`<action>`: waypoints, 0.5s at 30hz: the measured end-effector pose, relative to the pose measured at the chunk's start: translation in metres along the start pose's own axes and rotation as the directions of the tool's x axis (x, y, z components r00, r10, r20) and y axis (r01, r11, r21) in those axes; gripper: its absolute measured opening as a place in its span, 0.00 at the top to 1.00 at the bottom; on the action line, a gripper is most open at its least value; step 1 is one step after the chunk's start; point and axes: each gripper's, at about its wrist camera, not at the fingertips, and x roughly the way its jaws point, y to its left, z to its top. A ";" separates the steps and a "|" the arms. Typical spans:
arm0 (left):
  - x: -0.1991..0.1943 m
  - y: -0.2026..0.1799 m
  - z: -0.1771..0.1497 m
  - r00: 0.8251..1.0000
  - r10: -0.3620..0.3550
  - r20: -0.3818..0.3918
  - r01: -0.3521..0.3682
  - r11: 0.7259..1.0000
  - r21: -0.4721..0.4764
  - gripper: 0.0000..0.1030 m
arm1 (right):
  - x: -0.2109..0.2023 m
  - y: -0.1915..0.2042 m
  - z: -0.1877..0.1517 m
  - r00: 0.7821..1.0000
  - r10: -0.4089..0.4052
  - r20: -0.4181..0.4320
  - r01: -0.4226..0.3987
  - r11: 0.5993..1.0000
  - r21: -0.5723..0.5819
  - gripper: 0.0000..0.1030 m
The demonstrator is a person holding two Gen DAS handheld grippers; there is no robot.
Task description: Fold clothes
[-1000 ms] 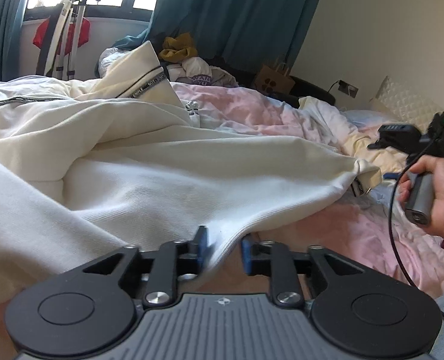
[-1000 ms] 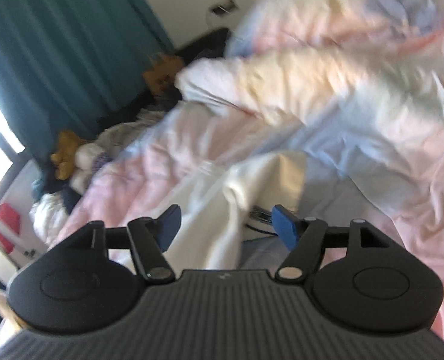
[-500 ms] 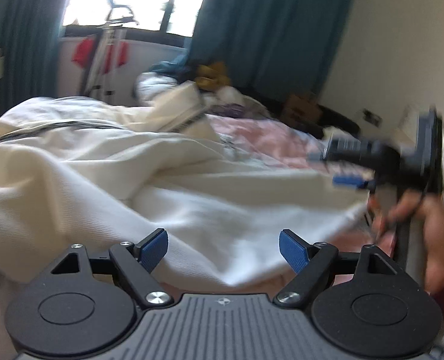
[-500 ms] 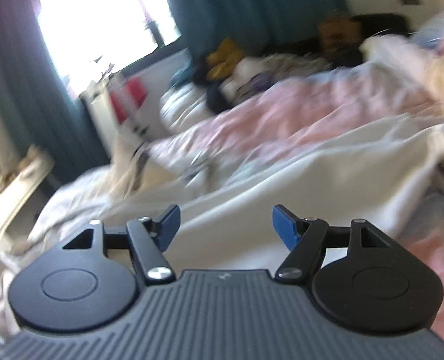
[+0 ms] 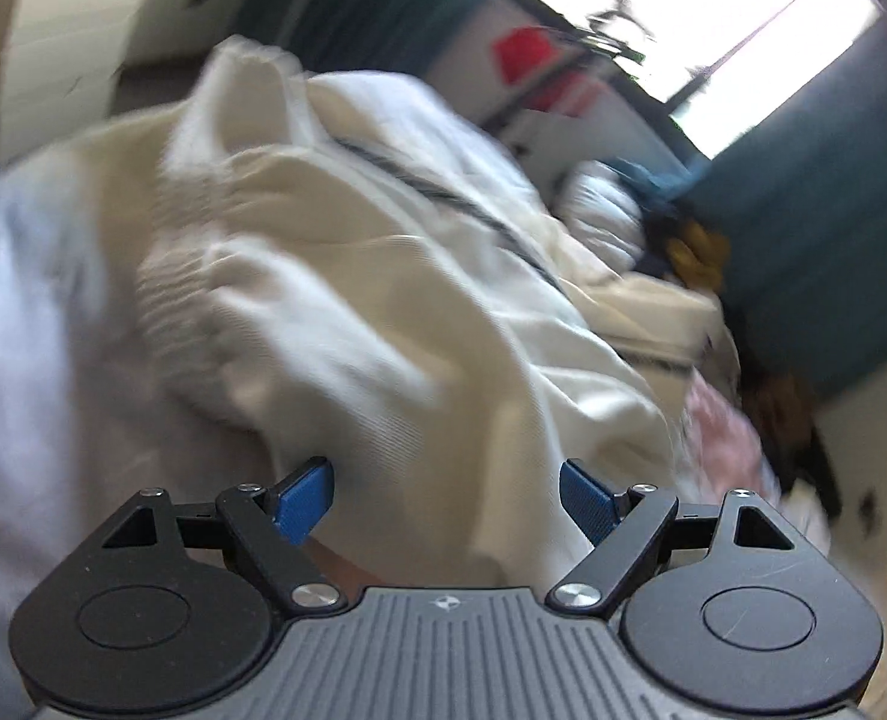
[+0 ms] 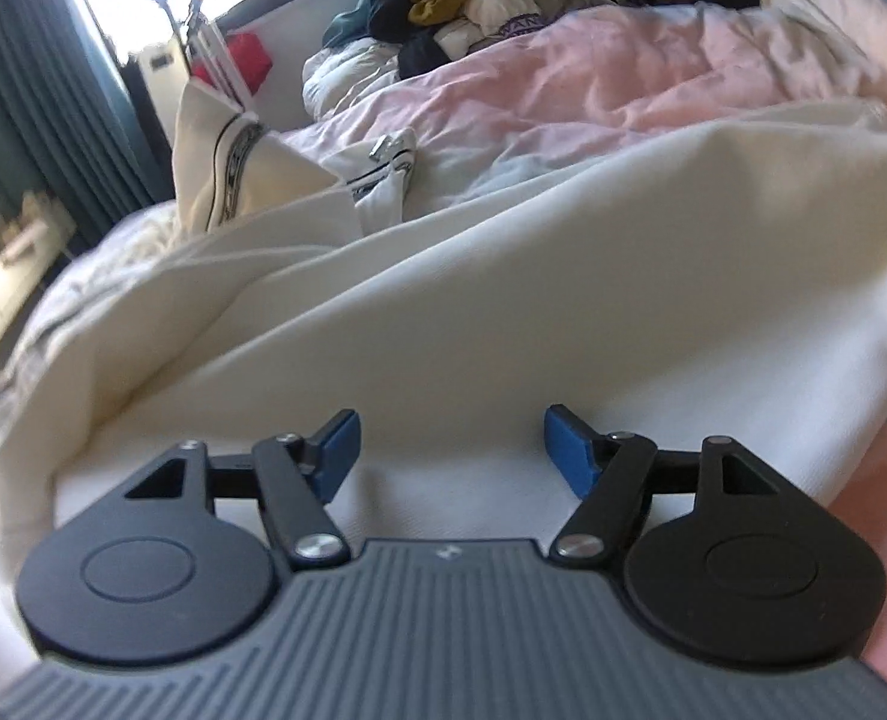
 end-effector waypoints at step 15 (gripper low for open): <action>-0.005 0.060 0.019 1.000 -0.009 -0.013 0.003 0.917 -0.399 0.19 | -0.010 -0.036 0.009 0.995 0.095 0.017 -0.096 0.965 0.245 0.33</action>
